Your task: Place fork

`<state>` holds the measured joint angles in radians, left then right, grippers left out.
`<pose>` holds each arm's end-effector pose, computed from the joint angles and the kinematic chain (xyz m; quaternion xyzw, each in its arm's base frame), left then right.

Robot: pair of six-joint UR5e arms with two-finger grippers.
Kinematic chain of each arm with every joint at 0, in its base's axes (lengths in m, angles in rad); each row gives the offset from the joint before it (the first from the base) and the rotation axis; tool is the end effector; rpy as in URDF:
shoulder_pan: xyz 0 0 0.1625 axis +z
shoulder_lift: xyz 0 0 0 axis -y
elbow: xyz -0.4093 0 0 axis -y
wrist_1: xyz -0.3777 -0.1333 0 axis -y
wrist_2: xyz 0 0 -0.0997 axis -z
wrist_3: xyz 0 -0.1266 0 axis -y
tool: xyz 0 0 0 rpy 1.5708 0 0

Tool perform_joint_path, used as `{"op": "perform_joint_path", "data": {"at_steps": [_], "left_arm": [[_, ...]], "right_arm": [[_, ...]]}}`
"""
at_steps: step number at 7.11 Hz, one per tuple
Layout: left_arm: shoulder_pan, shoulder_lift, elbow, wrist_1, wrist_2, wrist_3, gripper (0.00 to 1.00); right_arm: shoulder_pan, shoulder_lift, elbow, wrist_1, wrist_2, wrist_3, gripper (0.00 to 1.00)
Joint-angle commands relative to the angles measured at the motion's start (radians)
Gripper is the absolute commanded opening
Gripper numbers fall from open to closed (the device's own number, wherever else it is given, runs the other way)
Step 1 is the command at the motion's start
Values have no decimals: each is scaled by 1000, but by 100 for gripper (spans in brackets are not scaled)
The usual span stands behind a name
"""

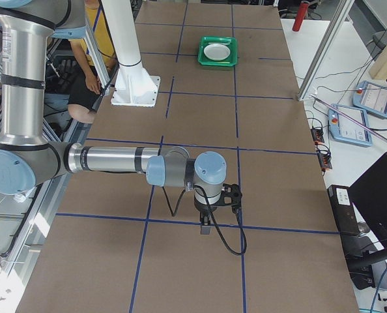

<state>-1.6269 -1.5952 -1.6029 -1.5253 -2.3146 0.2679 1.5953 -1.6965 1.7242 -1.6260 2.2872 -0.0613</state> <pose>-0.0749 -0.4844 0.6424 0.0637 0.3578 0.1005 0.9262 0.0605 -0.4219 0.6563 0.0022 -0.3508 -0.0124 0.9364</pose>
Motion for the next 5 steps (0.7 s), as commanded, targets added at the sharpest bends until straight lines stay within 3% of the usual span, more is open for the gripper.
{"op": "perform_joint_path", "data": {"at_steps": [1, 5], "left_arm": [[-4, 49, 4, -62, -8, 4, 100], [-36, 49, 6, -58, -6, 4, 100]], "right_arm": [[0, 0, 0, 0, 0, 0, 100], [0, 0, 0, 0, 0, 0, 100]]}}
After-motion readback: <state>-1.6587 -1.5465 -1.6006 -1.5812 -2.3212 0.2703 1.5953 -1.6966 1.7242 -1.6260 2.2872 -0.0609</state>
